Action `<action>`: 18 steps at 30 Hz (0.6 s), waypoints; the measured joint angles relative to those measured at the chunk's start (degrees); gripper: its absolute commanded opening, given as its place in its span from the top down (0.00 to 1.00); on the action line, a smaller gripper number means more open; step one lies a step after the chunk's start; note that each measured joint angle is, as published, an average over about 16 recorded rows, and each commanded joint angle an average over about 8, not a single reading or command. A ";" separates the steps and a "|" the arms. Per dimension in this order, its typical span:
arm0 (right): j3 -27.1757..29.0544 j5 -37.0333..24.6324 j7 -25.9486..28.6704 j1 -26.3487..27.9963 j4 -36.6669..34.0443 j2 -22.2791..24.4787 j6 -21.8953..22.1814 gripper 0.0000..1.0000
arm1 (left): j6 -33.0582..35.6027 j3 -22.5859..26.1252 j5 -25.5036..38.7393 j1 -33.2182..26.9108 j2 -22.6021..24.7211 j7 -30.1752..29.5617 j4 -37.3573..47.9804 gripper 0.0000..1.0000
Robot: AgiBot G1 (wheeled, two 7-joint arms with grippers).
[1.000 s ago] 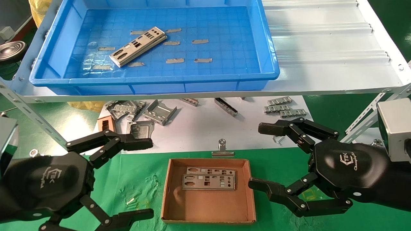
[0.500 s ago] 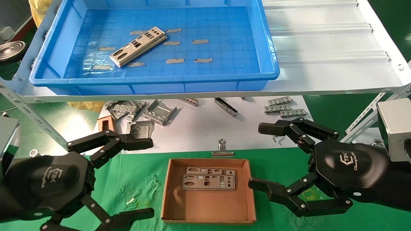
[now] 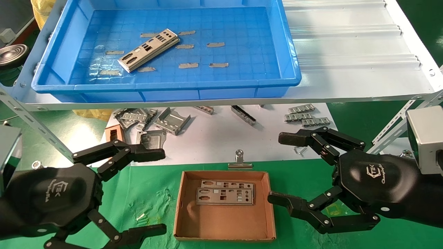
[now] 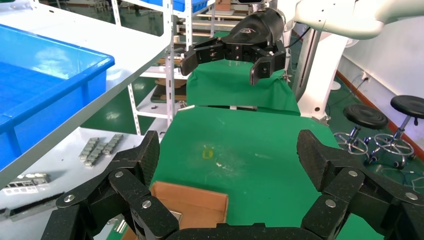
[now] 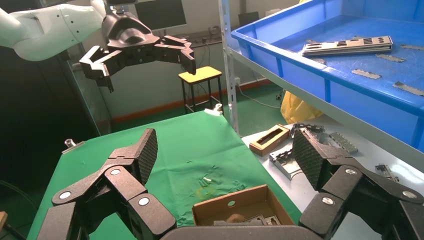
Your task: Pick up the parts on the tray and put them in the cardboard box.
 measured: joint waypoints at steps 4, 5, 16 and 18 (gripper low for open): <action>0.00 0.00 0.00 0.00 0.00 0.00 0.00 0.00 | 0.00 0.01 0.01 -0.01 0.01 0.00 0.01 0.00; 0.00 0.00 0.00 0.00 0.00 0.00 0.00 0.00 | 0.00 0.01 0.01 -0.01 0.01 0.00 0.01 0.00; 0.00 0.00 0.00 0.00 0.00 0.00 0.00 0.00 | -0.01 0.02 0.01 -0.02 0.02 0.00 0.02 0.00; 0.00 0.00 0.00 0.00 0.00 0.00 0.00 0.00 | -0.01 0.02 0.01 -0.02 0.02 0.00 0.02 0.00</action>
